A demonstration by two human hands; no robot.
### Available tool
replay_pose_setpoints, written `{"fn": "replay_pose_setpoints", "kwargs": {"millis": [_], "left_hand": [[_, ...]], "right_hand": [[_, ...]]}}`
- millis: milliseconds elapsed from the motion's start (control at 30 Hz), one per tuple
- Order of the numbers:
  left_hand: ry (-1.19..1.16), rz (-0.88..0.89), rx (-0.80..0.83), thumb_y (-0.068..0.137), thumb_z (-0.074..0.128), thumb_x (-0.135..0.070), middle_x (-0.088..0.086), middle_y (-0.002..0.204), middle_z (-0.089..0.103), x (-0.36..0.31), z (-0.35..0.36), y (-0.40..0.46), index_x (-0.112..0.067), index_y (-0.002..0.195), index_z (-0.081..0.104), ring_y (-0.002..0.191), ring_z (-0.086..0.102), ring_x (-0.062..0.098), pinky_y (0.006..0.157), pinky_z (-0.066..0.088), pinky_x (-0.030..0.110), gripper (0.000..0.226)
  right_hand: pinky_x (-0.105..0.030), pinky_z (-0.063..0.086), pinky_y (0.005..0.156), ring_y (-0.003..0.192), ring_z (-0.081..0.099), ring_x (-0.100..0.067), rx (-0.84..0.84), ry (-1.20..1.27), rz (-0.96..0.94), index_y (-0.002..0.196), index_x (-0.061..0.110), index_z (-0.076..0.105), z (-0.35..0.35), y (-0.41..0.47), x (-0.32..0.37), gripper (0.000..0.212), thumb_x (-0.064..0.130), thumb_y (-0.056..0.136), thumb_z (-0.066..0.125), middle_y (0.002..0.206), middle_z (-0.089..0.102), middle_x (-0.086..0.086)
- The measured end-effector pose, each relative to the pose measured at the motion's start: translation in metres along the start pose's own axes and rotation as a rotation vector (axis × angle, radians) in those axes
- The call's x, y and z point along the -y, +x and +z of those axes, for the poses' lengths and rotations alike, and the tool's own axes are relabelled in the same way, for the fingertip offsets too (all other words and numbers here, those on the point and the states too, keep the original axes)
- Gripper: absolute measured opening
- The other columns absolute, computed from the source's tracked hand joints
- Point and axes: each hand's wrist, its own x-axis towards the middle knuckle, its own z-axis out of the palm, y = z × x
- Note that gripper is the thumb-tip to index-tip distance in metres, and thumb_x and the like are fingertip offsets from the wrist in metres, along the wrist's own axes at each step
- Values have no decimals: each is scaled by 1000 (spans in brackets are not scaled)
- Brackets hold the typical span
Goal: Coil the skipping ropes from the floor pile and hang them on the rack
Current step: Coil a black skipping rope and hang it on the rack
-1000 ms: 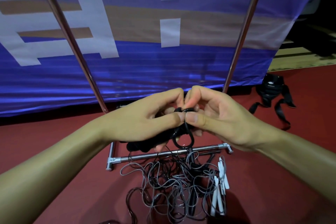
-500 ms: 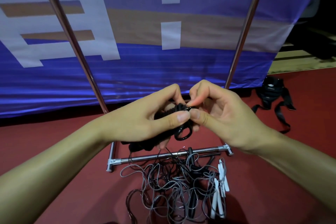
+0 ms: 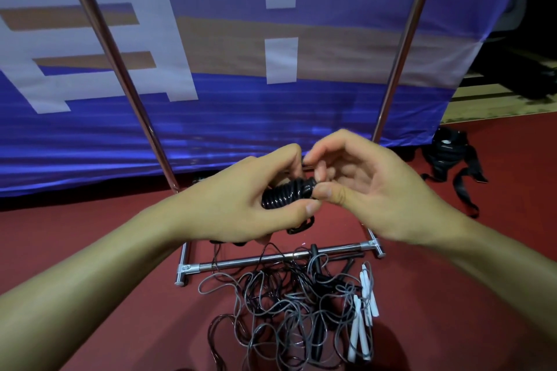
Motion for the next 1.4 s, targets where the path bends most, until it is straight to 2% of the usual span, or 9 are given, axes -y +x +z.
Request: {"fn": "replay_pose_setpoints", "kwargs": {"millis": [133,233,333,533,833,1133,1233,1300,1400], "left_hand": [[28,-6,1,97,65,-36,1,73,69,0,-2,1,-10,100,42,48,59,30,45,48,46,35],[84,43,-13,99,65,-36,-2,71,69,-2,-3,1,-11,97,42,48,57,25,46,43,31,34],[107,64,-39,99,64,-38,1,69,67,-5,-3,1,-10,97,42,50,57,24,48,41,28,36],[217,101,-18,98,63,-45,4,71,67,-7,0,-1,-19,95,42,58,55,26,54,43,42,33],[220,102,-13,98,63,-50,4,71,67,-4,2,0,-18,96,43,59,56,25,54,44,41,37],[118,87,-29,94,69,-43,-10,77,73,-4,5,2,-13,97,44,57,63,21,49,45,25,39],[164,99,-15,94,70,-43,-9,72,70,-1,7,2,-18,98,44,58,60,20,53,46,33,37],[247,116,-31,94,70,-44,-9,63,59,2,10,4,-24,96,42,55,51,20,51,39,29,35],[408,115,-96,92,63,-56,-7,62,54,3,13,7,-30,98,42,55,50,18,53,44,32,34]], "right_hand": [[-26,56,87,95,69,-15,69,-195,-22,103,17,66,-11,-2,6,19,5,90,72,103,64,7],[-24,55,85,94,69,-23,47,-474,-209,102,9,69,-12,-3,10,14,3,90,74,102,64,-2],[-28,53,84,96,66,-22,22,-613,-360,96,2,68,-13,-3,12,9,2,90,74,100,64,-6],[-17,49,84,97,67,-16,144,-630,-307,96,5,69,-23,-3,16,10,12,92,76,102,65,-2],[-15,43,83,94,62,-12,179,-727,-359,90,8,64,-21,-4,17,11,12,93,73,100,60,0],[-35,52,78,90,62,-20,152,-880,-430,99,6,63,-25,-6,17,11,14,97,70,100,57,-3],[-33,51,84,94,62,-19,205,-851,-389,99,7,66,-29,-4,18,10,16,99,71,101,60,-2],[-30,50,84,93,64,-16,180,-817,-345,95,10,69,-29,-4,17,10,19,98,72,98,63,1],[-16,45,81,86,62,-7,104,-830,-285,95,14,69,-26,-4,16,8,21,97,72,93,63,7]]}}
